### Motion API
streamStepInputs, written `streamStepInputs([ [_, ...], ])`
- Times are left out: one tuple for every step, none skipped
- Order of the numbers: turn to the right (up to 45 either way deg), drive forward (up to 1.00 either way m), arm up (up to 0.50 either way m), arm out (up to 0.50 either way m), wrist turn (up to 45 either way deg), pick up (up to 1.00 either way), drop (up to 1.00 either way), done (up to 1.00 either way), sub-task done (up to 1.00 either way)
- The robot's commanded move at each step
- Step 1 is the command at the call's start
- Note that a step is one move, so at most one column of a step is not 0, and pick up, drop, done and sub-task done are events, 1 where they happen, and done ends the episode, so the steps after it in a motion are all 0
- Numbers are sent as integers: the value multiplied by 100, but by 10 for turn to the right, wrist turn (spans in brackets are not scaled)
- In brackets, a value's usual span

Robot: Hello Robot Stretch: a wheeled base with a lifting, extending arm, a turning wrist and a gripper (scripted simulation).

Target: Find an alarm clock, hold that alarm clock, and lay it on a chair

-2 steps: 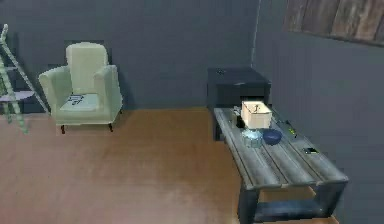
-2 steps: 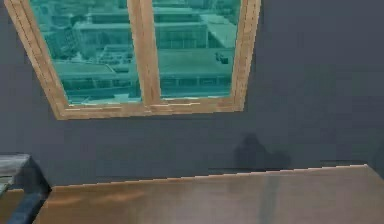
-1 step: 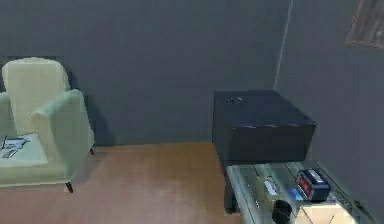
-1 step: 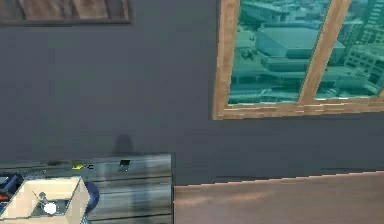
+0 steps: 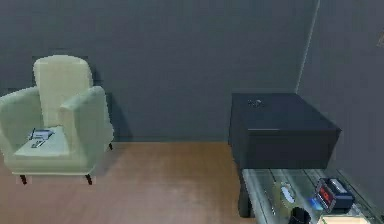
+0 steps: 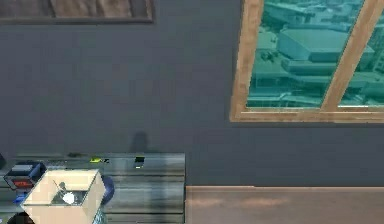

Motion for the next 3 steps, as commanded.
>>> streamStepInputs([
  [0, 80, 0, 0, 0, 0, 0, 0, 0],
  [0, 0, 50, 0, 0, 0, 0, 0, 0],
  [0, 0, 0, 44, 0, 0, 0, 0, 0],
])
